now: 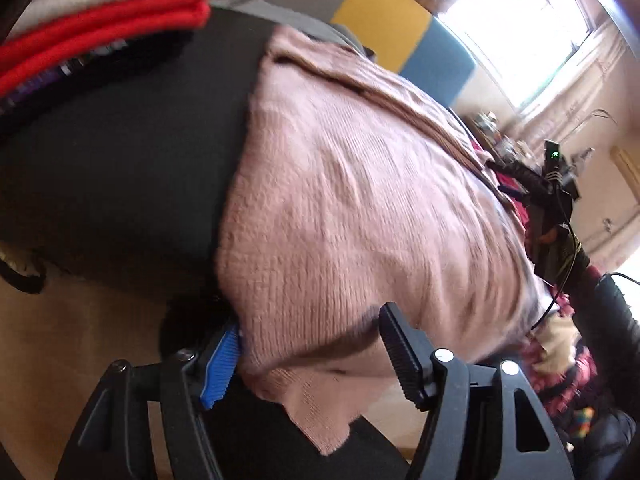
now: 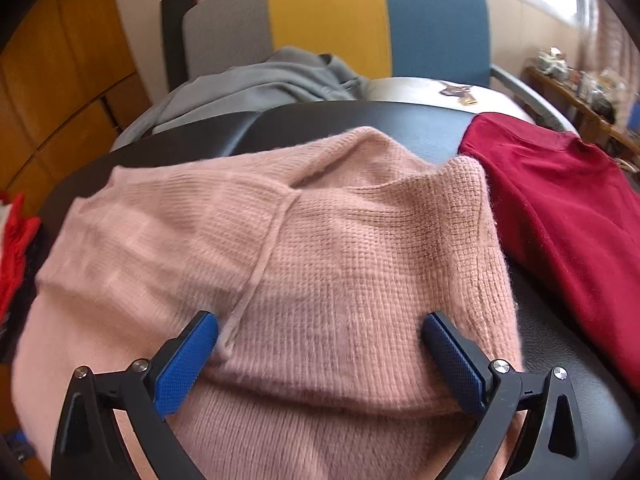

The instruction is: Fold clothes

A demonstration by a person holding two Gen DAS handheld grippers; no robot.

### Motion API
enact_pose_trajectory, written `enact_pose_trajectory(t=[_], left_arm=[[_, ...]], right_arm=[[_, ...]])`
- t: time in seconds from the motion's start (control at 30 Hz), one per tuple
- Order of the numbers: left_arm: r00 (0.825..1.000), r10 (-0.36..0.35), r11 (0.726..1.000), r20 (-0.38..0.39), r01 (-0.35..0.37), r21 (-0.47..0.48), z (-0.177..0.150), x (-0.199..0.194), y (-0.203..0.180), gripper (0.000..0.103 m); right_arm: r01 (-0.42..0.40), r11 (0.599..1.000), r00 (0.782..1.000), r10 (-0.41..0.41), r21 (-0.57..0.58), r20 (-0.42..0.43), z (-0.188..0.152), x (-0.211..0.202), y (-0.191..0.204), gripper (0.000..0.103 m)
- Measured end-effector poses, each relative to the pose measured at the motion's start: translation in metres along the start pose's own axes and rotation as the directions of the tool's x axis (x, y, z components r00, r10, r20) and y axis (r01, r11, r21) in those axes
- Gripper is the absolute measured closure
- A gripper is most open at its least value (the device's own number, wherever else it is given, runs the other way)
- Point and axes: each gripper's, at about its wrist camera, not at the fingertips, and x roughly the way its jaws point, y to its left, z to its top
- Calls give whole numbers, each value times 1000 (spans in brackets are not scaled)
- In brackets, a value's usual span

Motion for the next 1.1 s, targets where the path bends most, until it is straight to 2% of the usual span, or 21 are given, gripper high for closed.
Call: enact_pose_trajectory(t=[0.1, 0.23, 0.37, 0.43, 0.5, 0.53, 0.57, 0.6, 0.63, 0.7, 0.8, 0.83, 0.9, 0.93, 1.1], left_arm=[[1000, -22, 999, -13, 21, -36, 7, -4, 16, 36], [992, -129, 984, -13, 126, -125, 8, -4, 34, 34], [981, -182, 974, -67, 171, -147, 3, 18, 28, 33], [979, -189, 976, -79, 178, -127, 5, 26, 18, 32], [980, -182, 977, -86, 171, -125, 7, 29, 13, 30], [980, -179, 978, -90, 167, -124, 8, 31, 11, 29], [980, -176, 979, -93, 164, -123, 9, 33, 8, 28], [980, -172, 979, -97, 160, -122, 10, 34, 6, 28], [980, -169, 980, -100, 157, -121, 11, 36, 3, 28], [982, -159, 981, -103, 146, -130, 10, 34, 0, 31], [983, -166, 981, -82, 156, -118, 14, 23, -7, 32], [983, -167, 981, -80, 158, -114, 13, 23, -8, 32], [983, -167, 981, -81, 157, -112, 11, 26, -8, 32], [983, -161, 981, -85, 151, -118, 11, 30, -8, 32], [985, -137, 982, -101, 122, -142, 11, 47, -10, 28]], right_arm=[[-84, 996, 994, 85, -25, 69, -16, -44, -10, 0], [-199, 980, 979, 198, 9, 45, -64, -101, -51, 0], [-226, 959, 972, 234, 172, -30, -122, -129, -115, 0], [-248, 934, 961, 270, 257, -56, -154, -135, -135, 2], [-291, 915, 948, 315, 280, -42, -177, -144, -139, 2], [-310, 906, 940, 337, 288, -48, -186, -146, -137, 4], [-324, 898, 931, 359, 299, -66, -196, -145, -134, 11], [-338, 888, 921, 380, 310, -84, -205, -145, -130, 23], [-340, 887, 917, 387, 313, -100, -212, -141, -127, 27], [-334, 886, 914, 388, 321, -118, -221, -131, -123, 43], [-346, 874, 907, 404, 341, -115, -226, -117, -119, 44], [-365, 866, 898, 425, 343, -118, -229, -113, -117, 44], [-409, 838, 869, 479, 362, -126, -239, -103, -113, 56], [-417, 831, 860, 492, 368, -136, -243, -97, -110, 57], [-414, 827, 858, 494, 381, -139, -249, -79, -104, 58]])
